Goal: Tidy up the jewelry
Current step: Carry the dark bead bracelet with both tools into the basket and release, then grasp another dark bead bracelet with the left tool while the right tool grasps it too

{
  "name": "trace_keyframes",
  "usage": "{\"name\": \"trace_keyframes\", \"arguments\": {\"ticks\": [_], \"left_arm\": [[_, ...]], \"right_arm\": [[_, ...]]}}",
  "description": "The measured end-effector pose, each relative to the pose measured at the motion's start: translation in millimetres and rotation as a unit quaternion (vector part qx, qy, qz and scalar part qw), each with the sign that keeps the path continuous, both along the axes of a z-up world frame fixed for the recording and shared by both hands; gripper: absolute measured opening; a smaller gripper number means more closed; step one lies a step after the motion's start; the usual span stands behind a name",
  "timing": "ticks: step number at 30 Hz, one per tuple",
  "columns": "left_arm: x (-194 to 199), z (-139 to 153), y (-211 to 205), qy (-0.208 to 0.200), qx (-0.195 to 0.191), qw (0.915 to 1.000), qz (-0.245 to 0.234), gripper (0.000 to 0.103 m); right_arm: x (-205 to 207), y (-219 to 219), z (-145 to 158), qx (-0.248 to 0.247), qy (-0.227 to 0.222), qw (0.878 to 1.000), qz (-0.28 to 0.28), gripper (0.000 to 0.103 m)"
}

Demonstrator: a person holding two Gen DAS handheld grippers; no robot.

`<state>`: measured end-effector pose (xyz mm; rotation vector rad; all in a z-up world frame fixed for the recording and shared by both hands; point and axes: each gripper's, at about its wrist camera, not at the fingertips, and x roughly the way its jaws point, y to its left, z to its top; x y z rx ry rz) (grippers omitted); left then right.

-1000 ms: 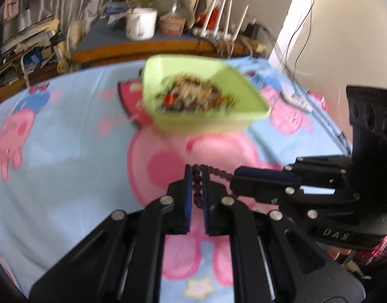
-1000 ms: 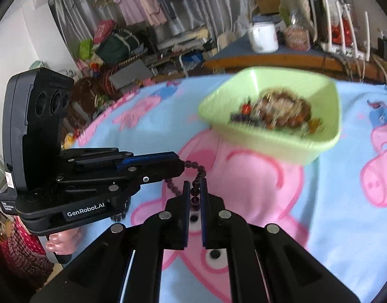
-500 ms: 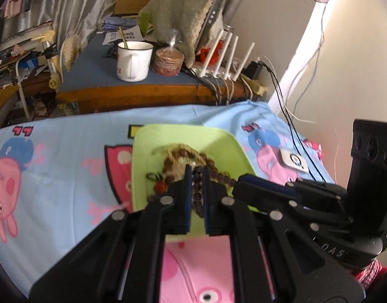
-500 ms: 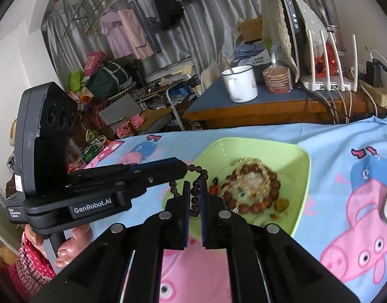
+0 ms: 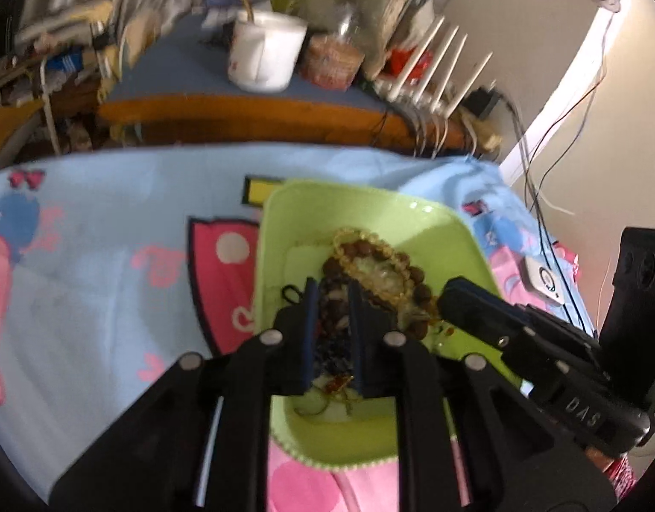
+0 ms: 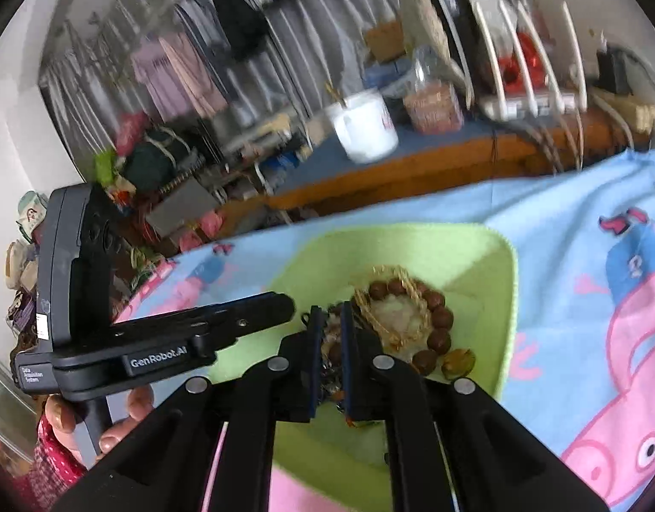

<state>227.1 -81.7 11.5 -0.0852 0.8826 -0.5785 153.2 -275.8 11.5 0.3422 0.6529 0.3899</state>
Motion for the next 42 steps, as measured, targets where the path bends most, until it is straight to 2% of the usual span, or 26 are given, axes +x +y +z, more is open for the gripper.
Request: {"name": "trace_keyframes", "arguments": {"ticks": [2, 6, 11, 15, 19, 27, 31, 34, 35, 36, 37, 39, 42], "left_arm": [[-6, 8, 4, -0.013, -0.004, 0.9999, 0.002, 0.013], [-19, 23, 21, -0.024, -0.017, 0.9995, 0.012, 0.013], [-45, 37, 58, -0.041, -0.019, 0.9984, 0.033, 0.013], [-69, 38, 94, -0.046, -0.014, 0.9973, 0.056, 0.013], [-92, 25, 125, -0.035, 0.004, 0.9967, 0.073, 0.013], [-145, -20, 157, 0.008, 0.04, 0.9966, 0.072, 0.013], [-168, -40, 163, 0.03, 0.061, 0.9949, 0.074, 0.013], [-178, -45, 167, 0.038, 0.049, 0.9955, 0.072, 0.013], [-181, -45, 169, 0.039, 0.044, 0.9956, 0.073, 0.02], [-183, -44, 171, 0.039, 0.037, 0.9957, 0.076, 0.032], [-185, -44, 173, 0.039, 0.03, 0.9956, 0.08, 0.038], [-188, -43, 175, 0.038, 0.017, 0.9955, 0.085, 0.041], [-190, -47, 171, 0.038, 0.025, 0.9953, 0.086, 0.04]], "right_arm": [[-8, 0, 5, -0.002, -0.012, 1.0, -0.003, 0.0], [-18, -1, 11, 0.029, -0.012, 0.999, 0.005, 0.0], [-32, 9, 16, 0.055, -0.013, 0.998, 0.035, 0.0], [-52, 29, 14, 0.056, -0.003, 0.996, 0.065, 0.0], [-74, 57, 0, 0.051, 0.021, 0.993, 0.101, 0.0], [-98, 118, -27, 0.006, 0.075, 0.984, 0.163, 0.0], [-106, 144, -29, -0.035, 0.077, 0.979, 0.188, 0.0], [-110, 164, -31, -0.069, 0.074, 0.975, 0.199, 0.0], [-110, 168, -32, -0.077, 0.074, 0.974, 0.2, 0.0], [-110, 171, -33, -0.087, 0.073, 0.973, 0.2, 0.0], [-111, 177, -34, -0.1, 0.071, 0.972, 0.199, 0.0], [-109, 186, -38, -0.121, 0.073, 0.969, 0.202, 0.0], [-111, 191, -39, -0.142, 0.062, 0.967, 0.202, 0.0]]}}
